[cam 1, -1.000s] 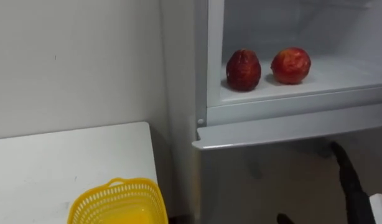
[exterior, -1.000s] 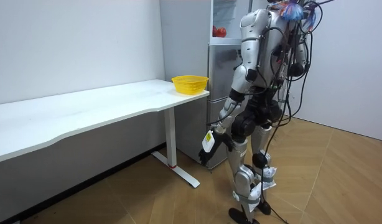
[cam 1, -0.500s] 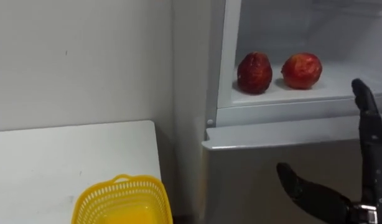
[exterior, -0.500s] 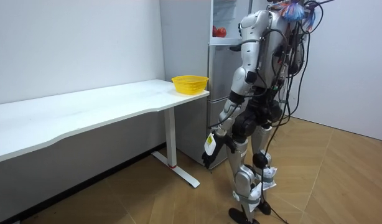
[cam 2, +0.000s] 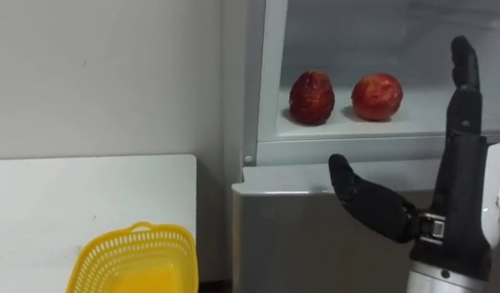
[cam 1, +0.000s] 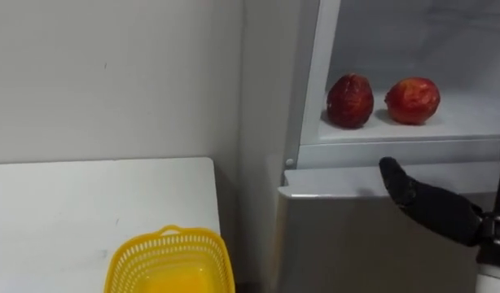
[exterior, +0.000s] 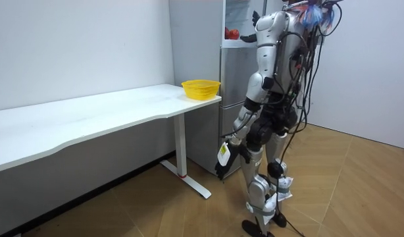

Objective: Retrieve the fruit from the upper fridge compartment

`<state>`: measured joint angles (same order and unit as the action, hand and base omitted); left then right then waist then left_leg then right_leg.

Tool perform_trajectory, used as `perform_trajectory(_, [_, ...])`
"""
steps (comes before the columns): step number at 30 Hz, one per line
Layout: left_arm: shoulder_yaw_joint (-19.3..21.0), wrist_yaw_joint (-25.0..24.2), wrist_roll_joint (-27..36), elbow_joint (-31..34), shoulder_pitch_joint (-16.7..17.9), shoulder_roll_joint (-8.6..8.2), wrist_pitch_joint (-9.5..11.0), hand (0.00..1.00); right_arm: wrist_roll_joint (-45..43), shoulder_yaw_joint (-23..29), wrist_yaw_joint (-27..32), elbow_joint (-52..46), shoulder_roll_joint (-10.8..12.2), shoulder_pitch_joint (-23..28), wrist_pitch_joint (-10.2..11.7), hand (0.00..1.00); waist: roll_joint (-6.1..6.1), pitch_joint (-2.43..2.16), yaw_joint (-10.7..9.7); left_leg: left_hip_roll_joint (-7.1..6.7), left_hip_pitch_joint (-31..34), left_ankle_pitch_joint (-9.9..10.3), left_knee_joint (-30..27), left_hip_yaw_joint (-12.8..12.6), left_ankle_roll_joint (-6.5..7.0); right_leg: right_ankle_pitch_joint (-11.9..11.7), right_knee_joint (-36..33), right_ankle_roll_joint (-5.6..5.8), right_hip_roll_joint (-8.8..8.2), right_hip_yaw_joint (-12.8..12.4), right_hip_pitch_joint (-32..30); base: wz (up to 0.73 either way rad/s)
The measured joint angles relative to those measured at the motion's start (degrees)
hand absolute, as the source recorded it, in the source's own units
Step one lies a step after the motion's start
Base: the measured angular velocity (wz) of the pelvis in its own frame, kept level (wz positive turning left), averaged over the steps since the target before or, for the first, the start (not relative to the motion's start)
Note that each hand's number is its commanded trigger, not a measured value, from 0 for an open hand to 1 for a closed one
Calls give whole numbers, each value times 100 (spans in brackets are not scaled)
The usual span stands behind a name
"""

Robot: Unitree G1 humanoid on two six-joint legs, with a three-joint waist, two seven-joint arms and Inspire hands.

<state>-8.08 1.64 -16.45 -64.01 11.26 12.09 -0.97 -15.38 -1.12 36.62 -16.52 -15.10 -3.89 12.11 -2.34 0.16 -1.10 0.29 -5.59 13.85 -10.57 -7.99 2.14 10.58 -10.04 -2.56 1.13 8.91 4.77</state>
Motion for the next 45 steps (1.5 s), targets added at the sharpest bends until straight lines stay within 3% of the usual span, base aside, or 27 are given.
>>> perform_trajectory(1, [8,-8,0,0,4,2,-21,0,104,61,-23,121,-36,-127,-49,0,7,20,10,-3,1,0,13,19,0,-1,-10,-1,0,9,-2,7])
perform_trajectory(6, [13,-103,-1,-29,29,-3,-63,0,189,330,-48,531,-109,-645,-160,0,-10,18,118,-8,2,-6,-25,37,-3,0,-24,-2,3,-1,-6,0])
perform_trajectory(15, [13,-277,1,-14,13,-4,-71,0,436,361,-205,799,-140,-938,-163,0,-64,-11,264,-9,0,-11,-82,120,-4,0,-52,-2,-16,98,21,4])
perform_trajectory(19, [29,-396,-3,0,-55,26,-123,0,436,355,-290,814,-314,-1191,-232,0,-109,-7,288,-20,83,-19,-125,194,-3,5,-48,-5,-40,196,16,11])
perform_trajectory(27, [112,-434,-129,-6,-48,57,-155,0,335,260,-301,1361,-449,-1859,-347,0,-222,-5,350,-37,98,-45,-128,215,-1,11,-36,-12,-53,227,21,2])
perform_trajectory(30, [117,-431,-183,1,-60,57,-157,0,337,231,-307,1565,-563,-1903,-347,0,-240,-6,468,-39,95,-46,-136,224,1,11,-55,-12,-65,230,17,0])
perform_trajectory(32, [120,-432,-192,28,-72,59,-161,0,379,230,-313,1673,-562,-1965,-352,0,-252,6,470,-41,100,-46,-160,244,2,11,-58,-12,-72,244,16,6])
perform_trajectory(34, [131,-433,-191,137,-76,73,-164,0,441,224,-371,1816,-562,-2096,-355,0,-239,46,482,-43,115,-46,-168,274,2,10,-63,-12,-76,262,6,7])
perform_trajectory(36, [170,-439,-198,223,-81,79,-167,0,458,225,-478,1882,-565,-2228,-446,0,-231,50,483,-42,148,-46,-169,281,2,10,-68,-12,-75,266,-16,3])
perform_trajectory(45, [358,-491,-359,241,-160,116,-190,0,646,226,-796,2269,-752,-2489,-472,0,-290,7,603,-40,227,-48,-227,349,-1,6,-74,-17,-80,373,-66,3])
